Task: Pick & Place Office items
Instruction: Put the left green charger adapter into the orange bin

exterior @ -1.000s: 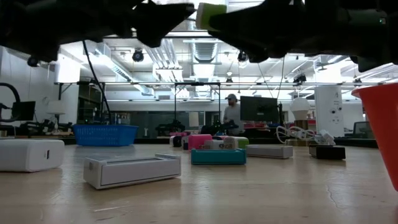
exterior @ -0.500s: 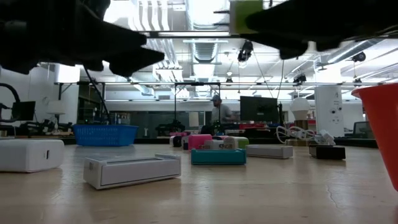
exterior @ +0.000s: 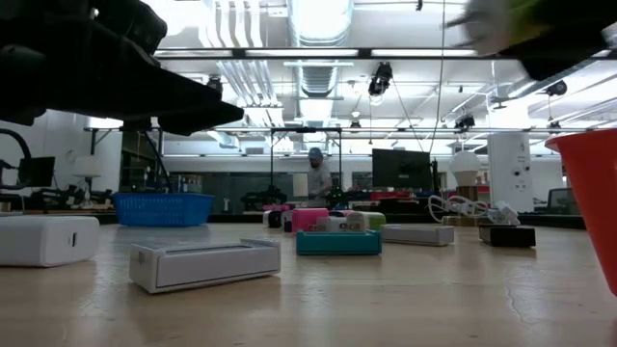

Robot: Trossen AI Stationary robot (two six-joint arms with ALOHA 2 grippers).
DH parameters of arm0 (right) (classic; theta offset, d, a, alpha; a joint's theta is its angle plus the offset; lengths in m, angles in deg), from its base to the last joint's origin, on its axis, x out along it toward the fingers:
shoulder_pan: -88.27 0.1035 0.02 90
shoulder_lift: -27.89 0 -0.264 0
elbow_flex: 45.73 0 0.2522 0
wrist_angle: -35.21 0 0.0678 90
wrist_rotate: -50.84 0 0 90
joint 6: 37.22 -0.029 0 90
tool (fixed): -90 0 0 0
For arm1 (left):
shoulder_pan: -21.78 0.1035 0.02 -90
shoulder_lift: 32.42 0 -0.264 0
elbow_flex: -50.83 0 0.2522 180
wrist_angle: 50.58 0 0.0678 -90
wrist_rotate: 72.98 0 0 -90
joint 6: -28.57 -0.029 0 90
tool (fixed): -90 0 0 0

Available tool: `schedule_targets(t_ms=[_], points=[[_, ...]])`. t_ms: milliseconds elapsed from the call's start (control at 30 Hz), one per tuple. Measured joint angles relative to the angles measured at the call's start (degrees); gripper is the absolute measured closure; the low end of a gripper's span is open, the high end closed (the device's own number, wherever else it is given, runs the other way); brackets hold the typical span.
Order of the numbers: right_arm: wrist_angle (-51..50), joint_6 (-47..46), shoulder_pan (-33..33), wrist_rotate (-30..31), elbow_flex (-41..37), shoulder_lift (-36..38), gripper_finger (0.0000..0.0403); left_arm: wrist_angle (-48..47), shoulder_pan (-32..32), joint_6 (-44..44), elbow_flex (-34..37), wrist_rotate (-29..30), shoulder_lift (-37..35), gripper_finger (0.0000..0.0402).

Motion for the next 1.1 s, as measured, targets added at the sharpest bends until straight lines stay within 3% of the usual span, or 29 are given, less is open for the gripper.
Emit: schedule_targets(t_ms=[133, 267, 700, 1100], points=[[-18.68, -8.30, 1.82, -3.20, 7.36, 0.30, 0.0283, -0.01, 0.01, 0.00, -0.04, 0.02, 0.00, 0.0034], [-28.33, -12.52, 2.47, -8.35, 12.79, -1.21, 0.0283, -0.14, 0.06, -0.02, -0.04, 0.60, 0.00, 0.0035], [-36.59, -17.51, 1.61, -24.22, 19.25, -9.24, 0.0283, -0.48, 0.17, -0.09, 0.00, 1.16, 0.00, 0.0035], [-37.46, -18.65, 1.12, -28.58, 19.37, -10.78, 0.0283, -0.44, 0.19, -0.24, 0.00, 1.35, 0.00, 0.0035]])
